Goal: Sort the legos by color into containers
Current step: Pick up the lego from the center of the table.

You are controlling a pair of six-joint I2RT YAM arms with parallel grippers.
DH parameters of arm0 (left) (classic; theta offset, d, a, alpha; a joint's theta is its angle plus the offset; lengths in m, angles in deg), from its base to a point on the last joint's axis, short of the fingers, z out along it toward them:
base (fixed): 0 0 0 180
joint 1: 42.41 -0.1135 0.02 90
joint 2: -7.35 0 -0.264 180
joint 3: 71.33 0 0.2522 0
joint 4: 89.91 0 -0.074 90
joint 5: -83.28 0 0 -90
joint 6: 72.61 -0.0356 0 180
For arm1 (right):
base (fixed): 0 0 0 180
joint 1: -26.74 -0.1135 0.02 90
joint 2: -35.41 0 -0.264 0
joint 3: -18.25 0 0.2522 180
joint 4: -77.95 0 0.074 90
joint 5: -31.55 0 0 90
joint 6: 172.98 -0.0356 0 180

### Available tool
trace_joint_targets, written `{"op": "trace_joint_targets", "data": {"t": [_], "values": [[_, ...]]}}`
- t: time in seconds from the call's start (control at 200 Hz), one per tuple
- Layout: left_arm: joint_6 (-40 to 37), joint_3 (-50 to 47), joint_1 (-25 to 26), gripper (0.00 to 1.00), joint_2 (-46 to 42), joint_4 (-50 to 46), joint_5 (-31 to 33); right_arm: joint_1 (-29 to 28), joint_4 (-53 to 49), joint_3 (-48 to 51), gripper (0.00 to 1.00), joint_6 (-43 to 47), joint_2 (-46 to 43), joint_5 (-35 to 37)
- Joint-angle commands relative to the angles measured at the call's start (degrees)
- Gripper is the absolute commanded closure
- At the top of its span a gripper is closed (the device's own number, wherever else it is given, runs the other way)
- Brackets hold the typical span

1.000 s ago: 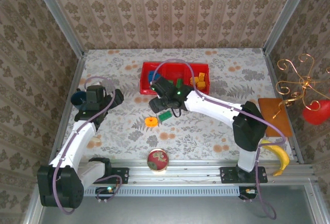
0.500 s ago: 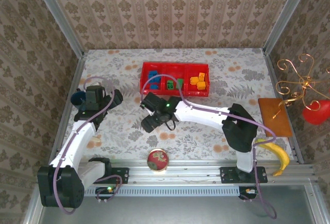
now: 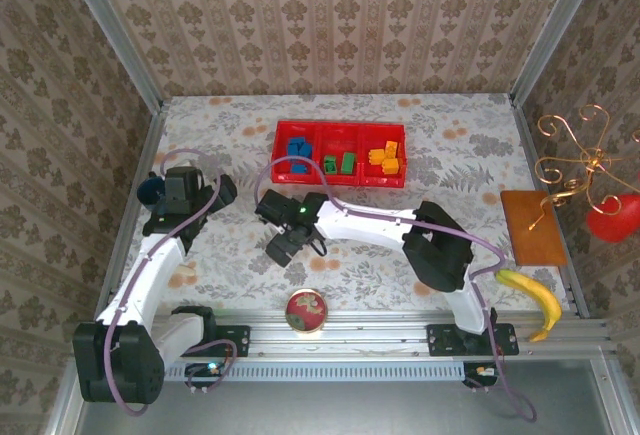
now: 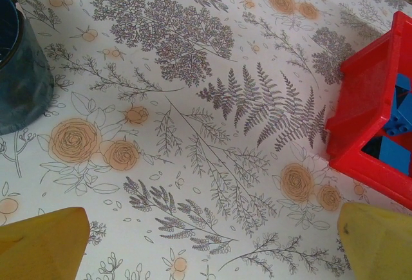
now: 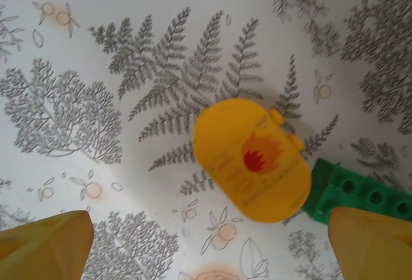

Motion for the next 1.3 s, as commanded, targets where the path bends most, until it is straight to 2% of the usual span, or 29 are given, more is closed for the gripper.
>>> {"op": "trace_joint_targets", "data": {"t": [0.0, 0.245, 0.605, 0.95, 1.175, 1.295], "values": [[-0.18, 0.79, -0.65, 0.0, -1.26, -0.72, -0.06, 0.2, -2.46, -2.88, 0.03, 4.25, 3.12, 4.16], [-0.24, 0.54, -0.79, 0.0, -1.8, -0.91, -0.06, 1.03, -2.46, -6.17, 0.0, 8.64, 7.63, 5.2], [-0.31, 0.53, -1.12, 0.0, -2.4, -1.15, -0.05, 2.09, -4.16, -8.99, 0.01, 10.69, 11.8, -0.84], [-0.21, 0.44, -1.24, 0.0, -2.4, -1.03, -0.15, 2.07, -5.45, -7.11, 0.13, 9.68, 10.45, -6.09], [-0.22, 0.44, -1.23, 0.0, -2.38, -1.02, -0.23, 2.05, -5.81, -5.81, 0.25, 8.36, 8.52, -7.82], [-0.2, 0.52, -1.24, 0.0, -2.4, -1.06, -0.28, 1.97, -5.97, -5.21, 0.27, 7.71, 7.68, -8.69]]}}
